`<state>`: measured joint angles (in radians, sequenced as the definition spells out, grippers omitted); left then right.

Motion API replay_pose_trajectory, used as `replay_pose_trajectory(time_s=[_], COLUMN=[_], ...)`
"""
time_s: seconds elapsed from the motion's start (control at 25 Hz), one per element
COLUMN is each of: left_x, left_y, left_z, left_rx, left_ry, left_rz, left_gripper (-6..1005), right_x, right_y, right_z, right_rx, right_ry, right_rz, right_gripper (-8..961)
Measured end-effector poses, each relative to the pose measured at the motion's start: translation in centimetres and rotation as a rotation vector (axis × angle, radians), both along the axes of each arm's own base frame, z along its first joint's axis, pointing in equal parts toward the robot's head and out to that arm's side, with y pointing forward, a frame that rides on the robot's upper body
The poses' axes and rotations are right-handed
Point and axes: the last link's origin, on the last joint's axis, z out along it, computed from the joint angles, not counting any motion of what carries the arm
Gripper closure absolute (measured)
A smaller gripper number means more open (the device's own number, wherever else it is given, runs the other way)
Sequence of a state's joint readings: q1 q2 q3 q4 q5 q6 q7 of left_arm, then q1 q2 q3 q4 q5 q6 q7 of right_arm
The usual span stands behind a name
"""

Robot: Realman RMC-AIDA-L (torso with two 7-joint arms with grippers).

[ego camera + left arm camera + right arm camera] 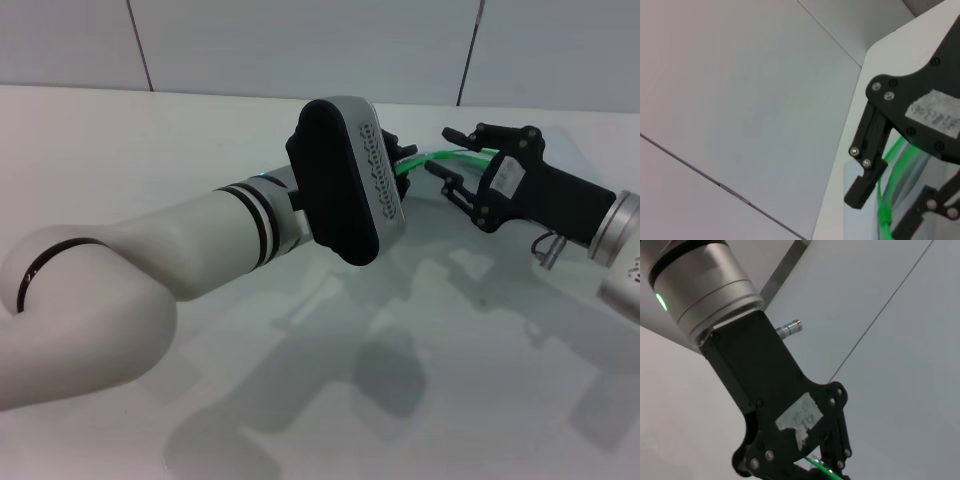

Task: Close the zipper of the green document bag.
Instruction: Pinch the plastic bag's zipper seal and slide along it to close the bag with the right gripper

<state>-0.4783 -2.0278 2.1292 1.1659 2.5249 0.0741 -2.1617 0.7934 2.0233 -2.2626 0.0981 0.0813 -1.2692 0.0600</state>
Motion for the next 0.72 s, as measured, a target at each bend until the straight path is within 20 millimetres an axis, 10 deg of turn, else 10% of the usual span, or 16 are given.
replay_pose_trajectory(time_s=[0.72], left_x=[-0.07], left_y=[0.09], left_z=[0.08], left_rx=[0.001], left_ry=[0.003], left_rz=[0.003], left_gripper=[945], right_x=[-0.71], right_y=[-0.42], right_z=[-0.37], right_rx=[-0.007], right_ry=[0.036], right_rz=[0.028], right_gripper=[645])
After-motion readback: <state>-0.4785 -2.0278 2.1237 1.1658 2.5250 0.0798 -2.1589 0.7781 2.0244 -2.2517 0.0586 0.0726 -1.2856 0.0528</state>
